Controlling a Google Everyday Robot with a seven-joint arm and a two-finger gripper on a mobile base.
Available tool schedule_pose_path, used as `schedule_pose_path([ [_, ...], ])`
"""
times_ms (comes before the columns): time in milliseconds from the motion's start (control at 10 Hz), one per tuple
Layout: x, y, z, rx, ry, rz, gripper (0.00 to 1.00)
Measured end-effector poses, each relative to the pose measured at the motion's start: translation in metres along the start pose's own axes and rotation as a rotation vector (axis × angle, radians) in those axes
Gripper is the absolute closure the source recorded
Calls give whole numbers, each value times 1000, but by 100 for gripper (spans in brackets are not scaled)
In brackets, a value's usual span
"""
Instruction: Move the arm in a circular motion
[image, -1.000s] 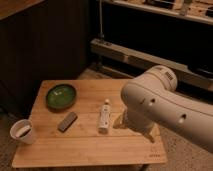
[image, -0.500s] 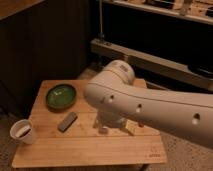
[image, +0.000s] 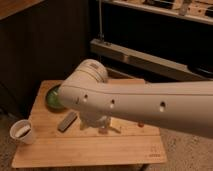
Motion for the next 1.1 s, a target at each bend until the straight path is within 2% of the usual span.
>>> schedule_pose_path([
  [200,20,-28,-2,-1,0,-7,20],
  [400,29,-38,-1,4,1,-6,20],
  [700,13,-47,-3,8,-9,-18,20],
  [900,16,-49,-4,12,-18,-10,20],
  [1100,43,-56,-3,16,-26,-21,20],
])
